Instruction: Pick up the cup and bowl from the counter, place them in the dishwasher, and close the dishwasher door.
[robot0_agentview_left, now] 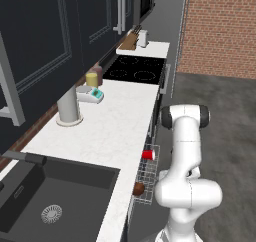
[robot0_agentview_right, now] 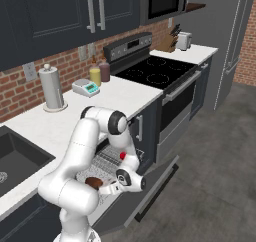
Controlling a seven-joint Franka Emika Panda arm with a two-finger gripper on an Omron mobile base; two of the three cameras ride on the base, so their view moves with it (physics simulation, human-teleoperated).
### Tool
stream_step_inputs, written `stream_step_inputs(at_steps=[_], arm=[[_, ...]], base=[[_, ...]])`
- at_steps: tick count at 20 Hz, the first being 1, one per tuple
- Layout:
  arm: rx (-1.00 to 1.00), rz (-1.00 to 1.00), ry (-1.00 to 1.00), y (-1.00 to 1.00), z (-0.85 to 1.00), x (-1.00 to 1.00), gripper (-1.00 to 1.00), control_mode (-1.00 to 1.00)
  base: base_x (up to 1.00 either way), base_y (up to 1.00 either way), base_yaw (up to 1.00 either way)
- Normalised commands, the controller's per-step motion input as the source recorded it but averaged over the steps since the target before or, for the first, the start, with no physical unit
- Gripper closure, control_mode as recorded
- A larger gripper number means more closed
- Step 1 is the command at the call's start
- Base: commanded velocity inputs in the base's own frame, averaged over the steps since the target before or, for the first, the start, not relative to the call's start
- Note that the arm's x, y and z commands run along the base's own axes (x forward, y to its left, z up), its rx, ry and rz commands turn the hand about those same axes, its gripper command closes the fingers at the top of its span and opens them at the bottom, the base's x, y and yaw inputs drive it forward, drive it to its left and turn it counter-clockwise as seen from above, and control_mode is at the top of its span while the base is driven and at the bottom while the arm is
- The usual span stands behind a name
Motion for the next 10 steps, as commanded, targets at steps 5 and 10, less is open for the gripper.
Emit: stream_step_inputs(at_steps=[5,10], arm=[[0.00,-0.10,0.00,-0.49,1.00,-0.30,-1.00,-1.00],[0.00,-0.08,0.00,-0.73,1.00,-0.13,-1.00,-1.00]], base=[[0.00,0.00,0.00],[0.00,0.00,0.00]])
